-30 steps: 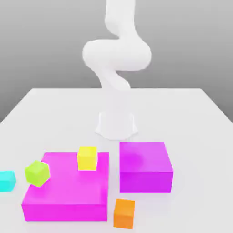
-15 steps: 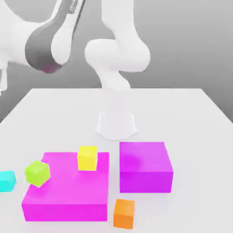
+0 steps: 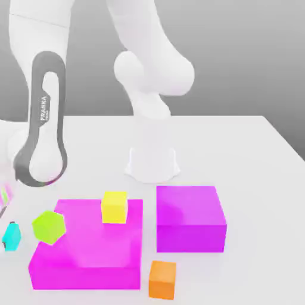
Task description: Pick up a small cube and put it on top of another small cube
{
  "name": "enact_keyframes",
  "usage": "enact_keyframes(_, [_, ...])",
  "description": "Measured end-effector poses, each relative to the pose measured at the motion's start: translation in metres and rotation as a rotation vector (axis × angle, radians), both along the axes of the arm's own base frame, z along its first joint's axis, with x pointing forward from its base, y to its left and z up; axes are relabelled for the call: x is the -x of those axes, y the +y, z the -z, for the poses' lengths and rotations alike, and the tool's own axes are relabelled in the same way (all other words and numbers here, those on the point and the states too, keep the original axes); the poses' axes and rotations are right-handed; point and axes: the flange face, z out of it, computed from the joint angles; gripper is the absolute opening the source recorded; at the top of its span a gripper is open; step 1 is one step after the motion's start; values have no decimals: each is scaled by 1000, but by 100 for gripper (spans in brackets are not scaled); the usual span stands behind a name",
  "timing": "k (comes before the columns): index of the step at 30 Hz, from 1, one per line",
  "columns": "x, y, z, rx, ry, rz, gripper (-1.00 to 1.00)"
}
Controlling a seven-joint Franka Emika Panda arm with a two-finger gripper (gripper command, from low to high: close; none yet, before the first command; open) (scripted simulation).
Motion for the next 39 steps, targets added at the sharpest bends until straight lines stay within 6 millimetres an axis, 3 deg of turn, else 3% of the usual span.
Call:
enact_keyframes(3, [0,0,-1,0,0,1,-100])
enact_keyframes(7, [0,0,-44,0,-1,1,-100])
enact_keyframes(9, [-3,9,-66,2,3,-35,-100])
enact_keyframes(17, [-21,109,-129,22,24,-402,-100])
enact_keyframes(25, [-1,199,-171,17,18,-747,-100])
enact_keyframes(30, [19,251,-181,0,2,-968,-100])
enact_keyframes(36, [22,258,-128,-1,0,-1004,-100])
enact_keyframes(37, [23,259,-122,-1,0,-1004,100])
enact_keyframes(39, [23,259,-122,-1,0,-1004,100])
